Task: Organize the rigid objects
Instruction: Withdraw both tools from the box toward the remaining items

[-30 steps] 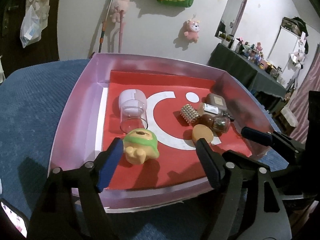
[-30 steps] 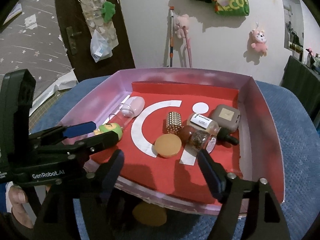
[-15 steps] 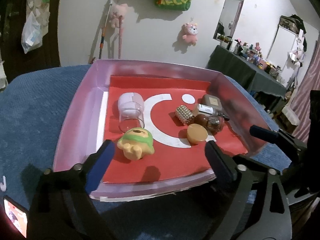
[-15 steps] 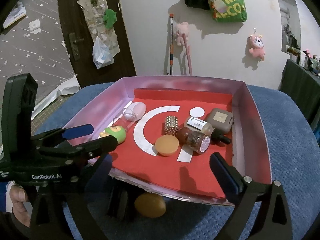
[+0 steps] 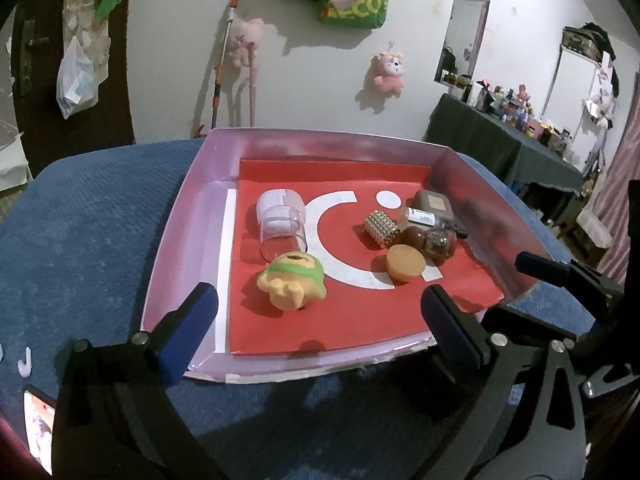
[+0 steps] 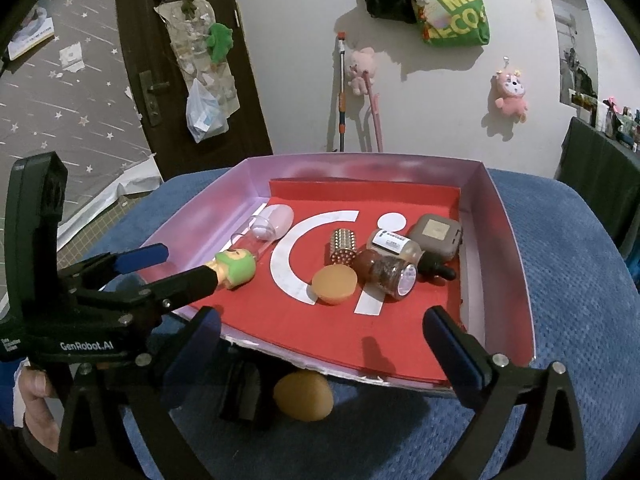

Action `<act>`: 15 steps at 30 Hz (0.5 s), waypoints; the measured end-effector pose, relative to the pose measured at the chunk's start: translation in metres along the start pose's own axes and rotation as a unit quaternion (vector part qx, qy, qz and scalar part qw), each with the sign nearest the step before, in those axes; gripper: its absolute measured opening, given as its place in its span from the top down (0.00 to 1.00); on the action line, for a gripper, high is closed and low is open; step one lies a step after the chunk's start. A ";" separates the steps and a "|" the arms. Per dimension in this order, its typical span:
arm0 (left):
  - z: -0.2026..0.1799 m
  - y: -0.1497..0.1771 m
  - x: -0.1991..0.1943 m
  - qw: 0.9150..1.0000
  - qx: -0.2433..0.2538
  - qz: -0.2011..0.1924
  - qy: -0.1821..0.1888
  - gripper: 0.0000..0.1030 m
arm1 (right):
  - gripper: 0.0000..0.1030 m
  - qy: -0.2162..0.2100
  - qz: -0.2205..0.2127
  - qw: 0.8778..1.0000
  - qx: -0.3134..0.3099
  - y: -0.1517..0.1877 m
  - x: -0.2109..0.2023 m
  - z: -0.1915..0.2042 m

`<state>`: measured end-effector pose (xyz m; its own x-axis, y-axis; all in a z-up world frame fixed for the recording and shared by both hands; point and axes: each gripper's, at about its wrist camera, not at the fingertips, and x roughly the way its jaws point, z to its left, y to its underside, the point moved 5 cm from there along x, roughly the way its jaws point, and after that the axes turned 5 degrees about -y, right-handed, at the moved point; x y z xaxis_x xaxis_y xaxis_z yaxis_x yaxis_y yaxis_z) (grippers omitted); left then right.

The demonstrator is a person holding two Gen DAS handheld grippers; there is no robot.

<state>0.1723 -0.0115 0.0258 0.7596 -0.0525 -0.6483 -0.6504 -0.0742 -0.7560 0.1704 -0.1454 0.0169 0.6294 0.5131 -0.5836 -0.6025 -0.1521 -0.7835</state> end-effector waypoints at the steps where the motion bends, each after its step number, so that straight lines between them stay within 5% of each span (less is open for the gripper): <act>1: 0.000 0.001 -0.001 1.000 0.000 -0.001 0.000 0.00 | 0.00 0.000 -0.002 1.000 0.002 0.001 -0.001 0.000; 15: -0.002 0.009 -0.016 1.000 0.004 -0.005 0.000 0.00 | 0.00 0.006 -0.016 1.000 -0.003 0.009 -0.018 0.011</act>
<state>0.1547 -0.0135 0.0293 0.7665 -0.0524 -0.6401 -0.6422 -0.0666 -0.7636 0.1483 -0.1470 0.0229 0.6538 0.5076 -0.5611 -0.5797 -0.1405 -0.8026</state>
